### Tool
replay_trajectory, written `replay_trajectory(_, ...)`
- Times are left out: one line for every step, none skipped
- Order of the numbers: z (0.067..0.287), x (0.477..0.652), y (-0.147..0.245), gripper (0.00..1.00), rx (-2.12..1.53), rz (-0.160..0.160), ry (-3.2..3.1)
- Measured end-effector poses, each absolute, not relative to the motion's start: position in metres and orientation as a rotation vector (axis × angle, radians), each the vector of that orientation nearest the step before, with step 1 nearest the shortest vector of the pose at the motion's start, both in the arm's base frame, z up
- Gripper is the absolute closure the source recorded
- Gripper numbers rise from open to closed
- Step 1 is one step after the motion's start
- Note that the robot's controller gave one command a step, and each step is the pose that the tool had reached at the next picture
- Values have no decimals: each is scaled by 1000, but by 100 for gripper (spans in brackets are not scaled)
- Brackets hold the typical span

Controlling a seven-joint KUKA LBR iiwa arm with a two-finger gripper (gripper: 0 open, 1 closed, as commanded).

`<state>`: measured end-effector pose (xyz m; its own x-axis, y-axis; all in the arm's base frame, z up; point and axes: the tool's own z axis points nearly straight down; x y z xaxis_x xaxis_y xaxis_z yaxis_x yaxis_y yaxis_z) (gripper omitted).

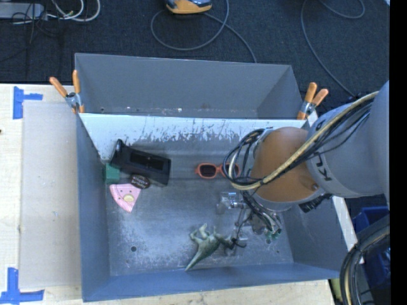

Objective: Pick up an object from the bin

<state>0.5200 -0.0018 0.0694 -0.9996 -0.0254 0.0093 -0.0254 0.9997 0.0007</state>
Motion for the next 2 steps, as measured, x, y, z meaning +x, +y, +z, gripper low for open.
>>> replay_trajectory(86,512,-17,0,221,-1,-3129)
replay_trajectory(86,510,-24,0,389,-1,-3113)
